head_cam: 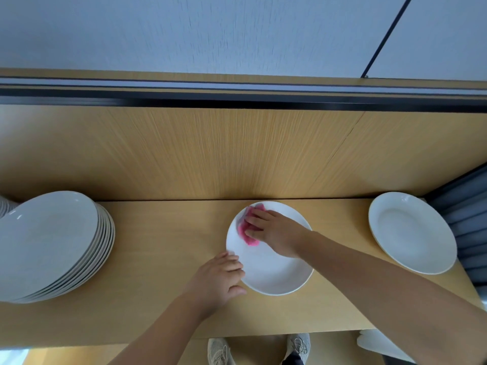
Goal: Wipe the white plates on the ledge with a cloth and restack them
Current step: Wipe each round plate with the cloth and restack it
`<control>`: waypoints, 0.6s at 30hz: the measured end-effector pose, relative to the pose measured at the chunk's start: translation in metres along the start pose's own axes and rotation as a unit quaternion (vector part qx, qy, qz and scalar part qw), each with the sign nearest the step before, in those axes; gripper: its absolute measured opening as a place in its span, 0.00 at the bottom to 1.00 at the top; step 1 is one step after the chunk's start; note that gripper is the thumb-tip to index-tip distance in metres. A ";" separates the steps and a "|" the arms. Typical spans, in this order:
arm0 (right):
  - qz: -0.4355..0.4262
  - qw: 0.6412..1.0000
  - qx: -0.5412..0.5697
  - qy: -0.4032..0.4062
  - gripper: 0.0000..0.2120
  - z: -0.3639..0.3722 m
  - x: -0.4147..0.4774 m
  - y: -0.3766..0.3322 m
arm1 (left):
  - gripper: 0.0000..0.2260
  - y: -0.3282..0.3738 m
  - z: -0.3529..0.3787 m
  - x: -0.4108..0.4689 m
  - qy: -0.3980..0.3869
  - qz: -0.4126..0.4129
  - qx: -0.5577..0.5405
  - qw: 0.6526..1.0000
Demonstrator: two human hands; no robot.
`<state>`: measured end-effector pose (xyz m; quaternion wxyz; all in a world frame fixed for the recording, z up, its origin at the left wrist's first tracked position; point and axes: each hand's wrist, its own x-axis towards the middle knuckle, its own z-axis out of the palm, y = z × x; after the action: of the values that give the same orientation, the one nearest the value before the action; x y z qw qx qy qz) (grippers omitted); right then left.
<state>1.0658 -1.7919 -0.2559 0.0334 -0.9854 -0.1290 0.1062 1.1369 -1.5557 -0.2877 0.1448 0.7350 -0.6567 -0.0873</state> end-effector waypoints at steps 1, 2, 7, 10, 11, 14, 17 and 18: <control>0.015 0.999 0.001 -0.029 0.20 0.007 0.000 0.001 | 0.20 0.001 0.002 0.001 0.015 -0.010 -0.009 1.000; 0.033 0.998 0.009 -0.049 0.20 0.012 -0.001 0.000 | 0.20 0.002 0.005 0.002 0.033 -0.020 -0.021 0.999; 0.100 0.994 -0.017 -0.038 0.23 0.020 -0.021 0.010 | 0.20 0.006 0.004 0.007 0.061 -0.030 -0.050 0.996; 0.155 0.985 -0.052 -0.050 0.21 0.013 -0.043 0.015 | 0.20 0.006 0.005 0.007 0.069 -0.034 -0.056 0.996; 0.173 0.982 -0.055 -0.053 0.21 0.012 -0.051 0.014 | 0.20 0.007 0.005 0.007 0.073 -0.035 -0.059 0.995; 0.215 0.974 -0.040 -0.067 0.22 0.018 -0.072 0.002 | 0.19 0.008 0.006 0.008 0.072 -0.043 -0.062 0.995; 0.243 0.967 -0.015 -0.079 0.22 0.025 -0.086 -0.017 | 0.19 0.009 0.004 0.009 0.066 -0.044 -0.055 0.995; 0.254 0.963 -0.009 -0.085 0.21 0.025 -0.090 -0.024 | 0.19 0.010 0.004 0.009 0.068 -0.045 -0.055 0.995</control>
<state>0.9690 -1.7911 -0.2601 -0.0148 -0.9734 0.1224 0.1933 1.1277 -1.5661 -0.2881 0.2253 0.7589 -0.6058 -0.0800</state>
